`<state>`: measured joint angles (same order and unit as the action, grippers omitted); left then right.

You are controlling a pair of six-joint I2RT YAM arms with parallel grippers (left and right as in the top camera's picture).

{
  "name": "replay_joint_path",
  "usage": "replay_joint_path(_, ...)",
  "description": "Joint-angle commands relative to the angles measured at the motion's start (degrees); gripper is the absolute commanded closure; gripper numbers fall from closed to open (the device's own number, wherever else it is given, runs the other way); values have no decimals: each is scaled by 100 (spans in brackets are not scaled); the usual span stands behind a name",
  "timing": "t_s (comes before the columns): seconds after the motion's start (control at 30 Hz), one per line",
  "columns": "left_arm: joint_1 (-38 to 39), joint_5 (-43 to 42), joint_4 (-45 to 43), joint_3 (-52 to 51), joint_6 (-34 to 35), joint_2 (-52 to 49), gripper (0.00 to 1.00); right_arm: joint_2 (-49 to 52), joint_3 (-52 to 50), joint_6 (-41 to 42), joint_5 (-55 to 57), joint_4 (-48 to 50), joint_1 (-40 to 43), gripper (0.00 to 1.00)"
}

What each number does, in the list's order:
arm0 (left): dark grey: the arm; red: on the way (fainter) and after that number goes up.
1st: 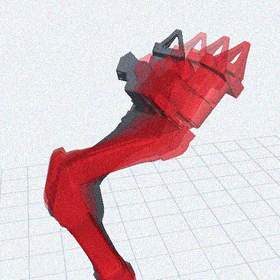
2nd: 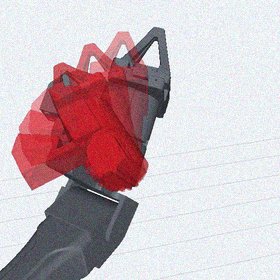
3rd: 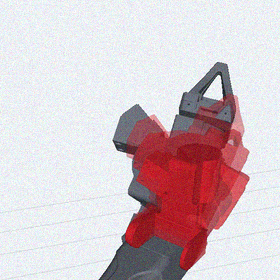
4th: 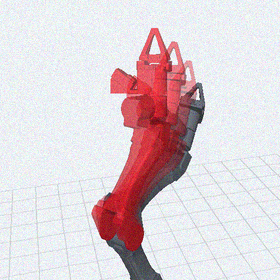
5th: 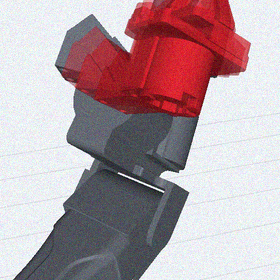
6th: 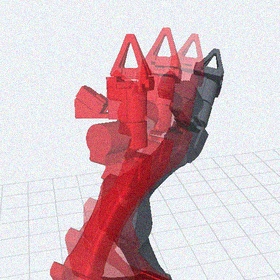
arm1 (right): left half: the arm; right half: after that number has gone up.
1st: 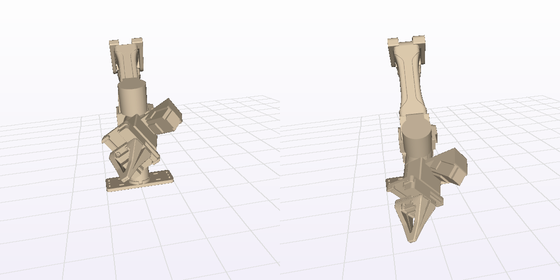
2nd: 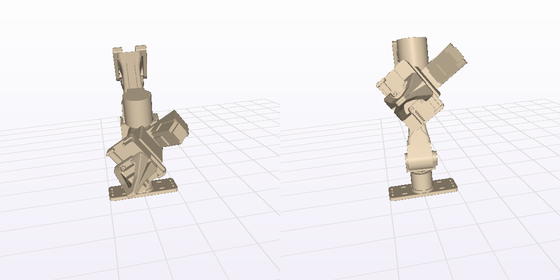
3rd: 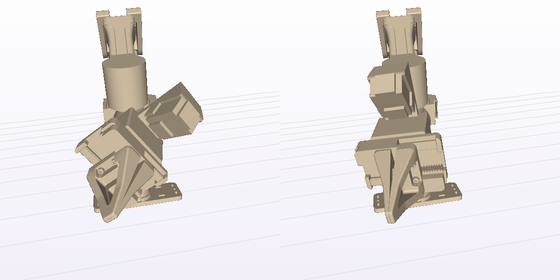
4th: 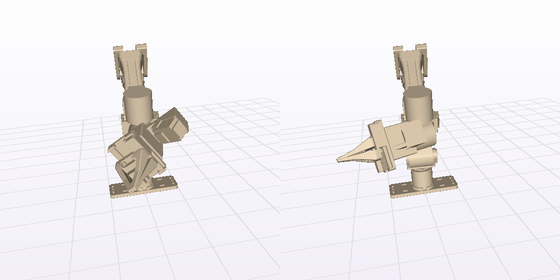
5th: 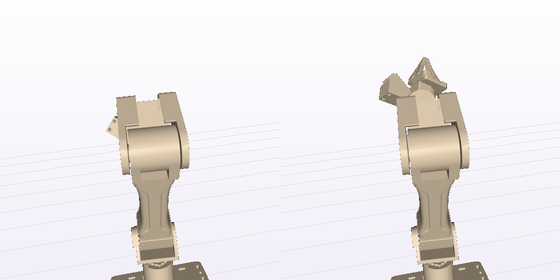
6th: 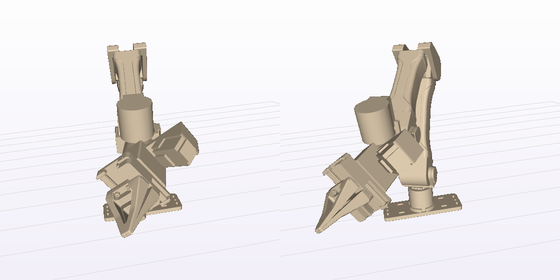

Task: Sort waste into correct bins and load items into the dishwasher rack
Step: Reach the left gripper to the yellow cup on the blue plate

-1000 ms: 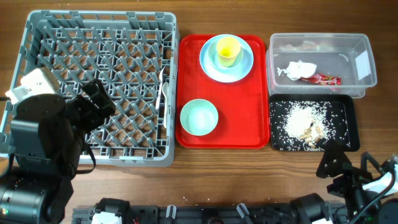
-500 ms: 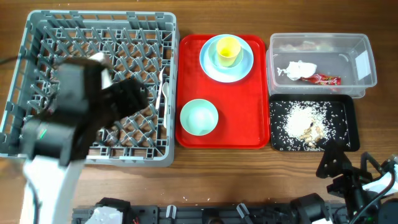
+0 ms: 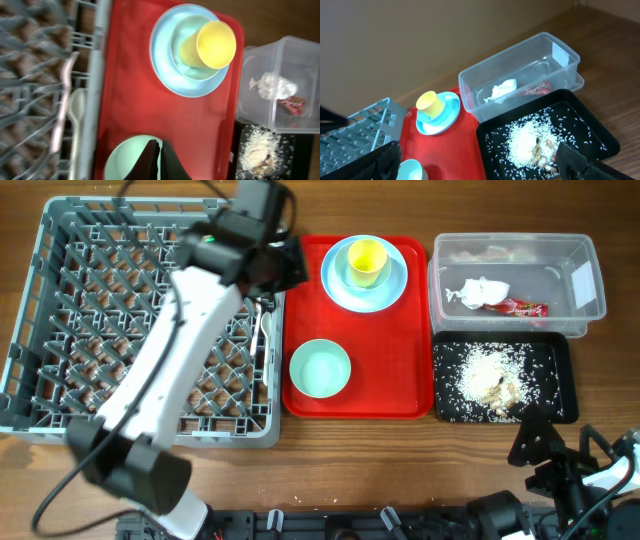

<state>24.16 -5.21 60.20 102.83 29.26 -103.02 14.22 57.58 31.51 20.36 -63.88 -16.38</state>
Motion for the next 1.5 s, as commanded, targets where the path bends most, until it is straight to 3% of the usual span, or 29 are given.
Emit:
replay_joint_path(0.0,533,37,-702,42,-70,-846,96,-57,9,59,-70,9,28,0)
replay_joint_path(0.23,1342,424,-1875,42,341,-2365,96,-57,9,59,-70,9,28,0)
replay_joint_path(0.53,1360,605,-1978,26,728,-2824,96,-57,9,59,-70,9,28,0)
replay_joint_path(0.8,1366,787,-1582,26,726,-2837,96,-57,9,59,-70,9,28,0)
replay_joint_path(1.03,1346,793,-1978,28,726,-2361,96,-57,9,59,-70,9,28,0)
replay_joint_path(1.33,1353,1047,-2162,26,699,-2870,96,-57,9,57,-70,9,28,0)
replay_joint_path(1.47,1349,1043,-1803,26,704,-2868,96,-57,9,57,-70,9,28,0)
